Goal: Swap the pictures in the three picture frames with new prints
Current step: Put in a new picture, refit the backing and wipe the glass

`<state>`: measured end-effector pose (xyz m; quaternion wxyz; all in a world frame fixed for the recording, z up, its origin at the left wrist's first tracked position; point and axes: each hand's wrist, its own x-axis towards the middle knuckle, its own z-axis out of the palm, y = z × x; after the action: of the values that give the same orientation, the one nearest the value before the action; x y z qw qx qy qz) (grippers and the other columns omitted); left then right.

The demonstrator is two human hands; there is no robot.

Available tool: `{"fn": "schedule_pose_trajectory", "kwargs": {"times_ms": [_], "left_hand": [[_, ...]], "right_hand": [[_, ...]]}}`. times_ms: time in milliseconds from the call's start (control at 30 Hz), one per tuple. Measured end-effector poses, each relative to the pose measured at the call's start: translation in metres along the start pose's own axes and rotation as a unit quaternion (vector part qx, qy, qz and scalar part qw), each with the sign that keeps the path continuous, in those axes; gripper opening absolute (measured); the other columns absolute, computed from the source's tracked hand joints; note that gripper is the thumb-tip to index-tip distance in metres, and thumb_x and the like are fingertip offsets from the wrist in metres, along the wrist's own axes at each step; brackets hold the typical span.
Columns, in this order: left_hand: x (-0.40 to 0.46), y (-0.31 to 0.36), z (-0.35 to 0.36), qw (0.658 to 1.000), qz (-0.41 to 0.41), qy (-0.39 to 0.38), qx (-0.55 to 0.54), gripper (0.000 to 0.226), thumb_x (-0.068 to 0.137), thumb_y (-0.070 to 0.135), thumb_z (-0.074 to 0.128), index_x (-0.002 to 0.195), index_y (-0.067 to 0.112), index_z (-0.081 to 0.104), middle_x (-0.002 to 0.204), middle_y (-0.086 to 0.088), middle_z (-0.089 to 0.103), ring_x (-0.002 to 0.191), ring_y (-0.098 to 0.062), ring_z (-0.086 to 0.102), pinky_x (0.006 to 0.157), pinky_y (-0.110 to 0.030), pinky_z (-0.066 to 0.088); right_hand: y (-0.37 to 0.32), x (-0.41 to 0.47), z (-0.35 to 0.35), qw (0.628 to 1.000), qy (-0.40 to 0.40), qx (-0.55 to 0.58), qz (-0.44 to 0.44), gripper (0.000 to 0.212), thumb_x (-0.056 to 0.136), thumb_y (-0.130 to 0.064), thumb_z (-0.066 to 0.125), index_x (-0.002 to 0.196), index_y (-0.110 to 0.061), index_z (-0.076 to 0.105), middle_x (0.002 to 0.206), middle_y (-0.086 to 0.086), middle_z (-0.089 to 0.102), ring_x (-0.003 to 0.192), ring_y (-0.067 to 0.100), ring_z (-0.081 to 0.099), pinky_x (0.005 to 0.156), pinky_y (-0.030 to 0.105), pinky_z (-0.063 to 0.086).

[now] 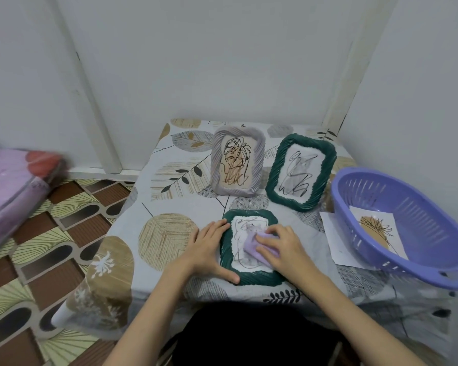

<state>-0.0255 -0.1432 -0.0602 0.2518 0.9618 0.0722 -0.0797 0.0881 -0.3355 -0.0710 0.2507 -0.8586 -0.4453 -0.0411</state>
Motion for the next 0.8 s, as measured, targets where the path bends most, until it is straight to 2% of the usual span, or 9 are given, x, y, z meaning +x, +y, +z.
{"fn": "schedule_pose_trajectory", "kwargs": {"times_ms": [67, 167, 300, 367, 433, 500, 567, 700, 800], "left_hand": [[-0.001, 0.001, 0.000, 1.000, -0.005, 0.001, 0.003, 0.135, 0.042, 0.076, 0.069, 0.148, 0.025, 0.002, 0.155, 0.014, -0.005, 0.143, -0.009, -0.007, 0.116, -0.046, -0.010], [-0.001, 0.002, 0.000, 1.000, -0.008, 0.010, 0.009, 0.128, 0.050, 0.070, 0.073, 0.148, 0.025, 0.004, 0.155, 0.014, -0.003, 0.143, -0.010, -0.005, 0.117, -0.046, -0.009], [0.000, -0.002, 0.003, 1.000, -0.002, 0.016, 0.005, 0.134, 0.040, 0.082, 0.060, 0.147, 0.028, 0.003, 0.155, 0.016, -0.003, 0.144, -0.009, -0.004, 0.117, -0.046, -0.009], [0.001, -0.003, 0.004, 1.000, 0.002, 0.016, 0.006, 0.135, 0.036, 0.086, 0.054, 0.147, 0.028, 0.001, 0.155, 0.017, -0.004, 0.144, -0.009, -0.005, 0.116, -0.046, -0.010], [0.000, -0.003, 0.004, 1.000, 0.004, 0.019, 0.006, 0.136, 0.035, 0.086, 0.052, 0.147, 0.028, 0.001, 0.155, 0.017, -0.004, 0.143, -0.008, -0.006, 0.116, -0.045, -0.011], [0.000, -0.003, 0.005, 1.000, 0.004, 0.023, 0.006, 0.136, 0.034, 0.086, 0.051, 0.147, 0.028, 0.003, 0.155, 0.016, -0.003, 0.143, -0.008, -0.006, 0.116, -0.045, -0.011], [0.000, -0.003, 0.005, 1.000, 0.003, 0.030, 0.002, 0.136, 0.034, 0.086, 0.050, 0.147, 0.028, 0.004, 0.155, 0.015, -0.001, 0.143, -0.008, -0.005, 0.117, -0.045, -0.009], [0.000, -0.004, 0.006, 0.999, 0.002, 0.032, 0.002, 0.135, 0.034, 0.087, 0.050, 0.147, 0.029, 0.004, 0.155, 0.016, -0.001, 0.143, -0.007, -0.004, 0.117, -0.045, -0.009], [0.000, -0.004, 0.005, 1.000, 0.004, 0.027, 0.001, 0.136, 0.034, 0.087, 0.050, 0.147, 0.029, 0.003, 0.155, 0.016, -0.002, 0.143, -0.007, -0.004, 0.117, -0.046, -0.009]], "right_hand": [[0.002, 0.014, 0.000, 0.998, 0.017, -0.040, 0.055, 0.027, 0.089, -0.034, 0.055, 0.105, -0.016, 0.069, 0.108, 0.009, 0.056, 0.094, 0.023, 0.043, 0.080, 0.033, 0.038], [-0.018, 0.032, 0.014, 0.991, 0.014, -0.101, 0.084, 0.033, 0.095, -0.033, 0.043, 0.117, -0.017, 0.061, 0.118, 0.007, 0.056, 0.100, 0.024, 0.042, 0.080, 0.033, 0.033], [-0.023, 0.005, 0.019, 0.995, 0.022, -0.076, -0.055, 0.041, 0.085, -0.042, 0.042, 0.108, -0.018, 0.067, 0.104, 0.000, 0.067, 0.083, 0.019, 0.046, 0.067, 0.033, 0.048], [-0.008, -0.004, 0.010, 0.994, 0.021, -0.077, -0.079, 0.040, 0.085, -0.041, 0.044, 0.105, -0.016, 0.069, 0.100, 0.001, 0.069, 0.076, 0.022, 0.052, 0.065, 0.033, 0.049], [-0.003, 0.008, 0.000, 0.995, 0.012, -0.094, -0.029, 0.037, 0.088, -0.038, 0.046, 0.107, -0.015, 0.067, 0.104, 0.003, 0.068, 0.080, 0.024, 0.051, 0.068, 0.033, 0.045], [-0.005, 0.029, 0.003, 0.992, -0.005, -0.119, 0.042, 0.032, 0.093, -0.033, 0.047, 0.118, -0.018, 0.061, 0.117, 0.003, 0.062, 0.092, 0.024, 0.045, 0.073, 0.030, 0.033], [-0.018, 0.039, 0.014, 0.991, 0.001, -0.123, 0.059, 0.033, 0.096, -0.032, 0.042, 0.123, -0.021, 0.056, 0.124, 0.000, 0.058, 0.095, 0.022, 0.043, 0.074, 0.030, 0.030], [-0.025, 0.011, 0.019, 0.989, 0.039, -0.134, -0.054, 0.039, 0.085, -0.038, 0.041, 0.106, -0.018, 0.067, 0.103, -0.003, 0.069, 0.073, 0.020, 0.053, 0.060, 0.029, 0.044], [-0.008, 0.005, 0.009, 0.986, 0.047, -0.157, -0.026, 0.036, 0.085, -0.035, 0.043, 0.102, -0.015, 0.067, 0.094, 0.000, 0.070, 0.070, 0.022, 0.052, 0.056, 0.032, 0.045]]}}
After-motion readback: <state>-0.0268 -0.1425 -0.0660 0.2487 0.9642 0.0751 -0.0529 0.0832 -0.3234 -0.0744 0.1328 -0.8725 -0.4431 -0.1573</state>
